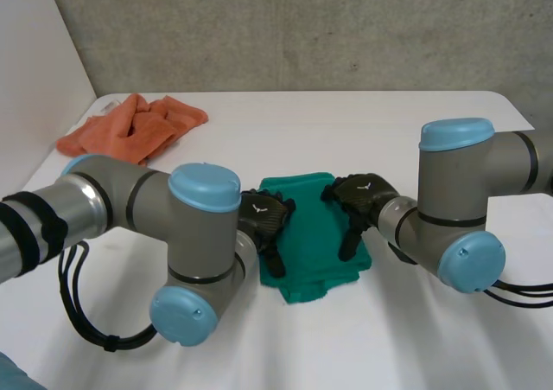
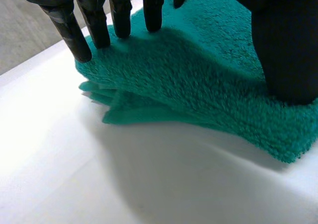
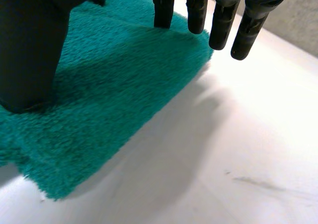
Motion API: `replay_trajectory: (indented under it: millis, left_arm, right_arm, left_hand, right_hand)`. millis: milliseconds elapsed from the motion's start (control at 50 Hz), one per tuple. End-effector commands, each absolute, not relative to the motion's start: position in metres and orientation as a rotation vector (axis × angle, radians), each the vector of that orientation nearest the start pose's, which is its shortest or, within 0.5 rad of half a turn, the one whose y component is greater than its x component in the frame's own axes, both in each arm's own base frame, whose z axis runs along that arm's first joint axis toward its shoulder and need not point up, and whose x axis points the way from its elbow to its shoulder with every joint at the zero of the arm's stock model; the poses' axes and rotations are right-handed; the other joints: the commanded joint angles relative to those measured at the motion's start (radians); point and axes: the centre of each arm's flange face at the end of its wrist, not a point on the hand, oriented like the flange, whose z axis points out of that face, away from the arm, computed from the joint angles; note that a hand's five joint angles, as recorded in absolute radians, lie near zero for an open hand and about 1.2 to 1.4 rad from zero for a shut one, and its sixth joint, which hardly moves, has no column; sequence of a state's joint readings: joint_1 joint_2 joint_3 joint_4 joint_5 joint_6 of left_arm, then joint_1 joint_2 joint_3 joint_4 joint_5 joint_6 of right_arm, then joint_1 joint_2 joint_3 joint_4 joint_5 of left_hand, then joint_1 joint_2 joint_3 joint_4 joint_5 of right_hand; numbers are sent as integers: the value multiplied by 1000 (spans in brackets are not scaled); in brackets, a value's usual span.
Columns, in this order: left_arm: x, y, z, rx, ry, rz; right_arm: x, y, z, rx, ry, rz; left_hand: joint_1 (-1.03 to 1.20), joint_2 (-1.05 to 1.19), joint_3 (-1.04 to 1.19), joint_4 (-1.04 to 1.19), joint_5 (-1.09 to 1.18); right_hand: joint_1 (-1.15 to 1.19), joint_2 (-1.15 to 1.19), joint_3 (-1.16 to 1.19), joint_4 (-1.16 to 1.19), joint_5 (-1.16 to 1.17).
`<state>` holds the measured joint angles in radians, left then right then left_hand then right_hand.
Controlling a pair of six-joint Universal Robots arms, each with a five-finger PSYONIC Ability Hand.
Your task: Fold the laundry.
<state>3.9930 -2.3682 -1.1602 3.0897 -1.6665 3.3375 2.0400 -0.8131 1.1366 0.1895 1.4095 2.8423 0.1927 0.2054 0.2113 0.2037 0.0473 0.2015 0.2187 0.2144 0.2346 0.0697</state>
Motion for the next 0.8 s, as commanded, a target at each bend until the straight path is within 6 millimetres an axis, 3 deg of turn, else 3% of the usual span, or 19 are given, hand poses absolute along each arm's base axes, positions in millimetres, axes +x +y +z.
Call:
replay_trajectory:
  millis: [20, 100, 180, 200, 280, 380, 540, 680, 800]
  left_arm:
    - [-364, -243, 173, 1106, 2511, -1944]
    - [-360, -246, 205, 1078, 2464, -2055]
    - [-351, -243, 247, 1101, 2415, -2195]
    - [-347, -240, 265, 1128, 2399, -2245]
    - [-335, -233, 290, 1224, 2416, -2277]
    - [-326, -226, 295, 1345, 2504, -2210]
    - [-326, -215, 290, 1450, 2592, -2121]
    - [-328, -211, 289, 1467, 2602, -2109]
    - [-327, -210, 286, 1467, 2614, -2095]
  right_arm:
    - [308, -299, 168, -1021, 2269, -1549]
    - [299, -297, 178, -980, 2257, -1613]
    - [281, -287, 204, -827, 2202, -1806]
    - [277, -286, 206, -790, 2201, -1831]
    - [252, -284, 201, -574, 2250, -1819]
    - [240, -270, 175, -379, 2323, -1603]
    - [247, -257, 138, -360, 2319, -1321]
    - [253, -266, 115, -293, 2342, -1239]
    - [262, -270, 107, -305, 2341, -1239]
  left_hand:
    - [-11, -24, -30, -22, -41]
    - [-11, -24, -30, -22, -41]
    - [-6, -18, -24, -17, -35]
    - [-6, -18, -24, -17, -35]
    - [-6, -18, -24, -17, -35]
    - [-3, -15, -21, -14, -32]
    - [-3, -15, -21, -14, -32]
    - [-3, -15, -21, -14, -32]
    - [-3, -15, -21, -14, -32]
  right_hand:
    - [-14, -31, -27, -47, -56]
    - [-27, -44, -40, -60, -70]
    - [-27, -44, -40, -60, -70]
    - [-27, -44, -40, -60, -70]
    - [-27, -44, -40, -60, -70]
    - [-27, -44, -40, -60, -70]
    - [-27, -44, -40, -60, -70]
    - [18, 1, 5, -15, -24]
    - [48, 31, 35, 15, 5]
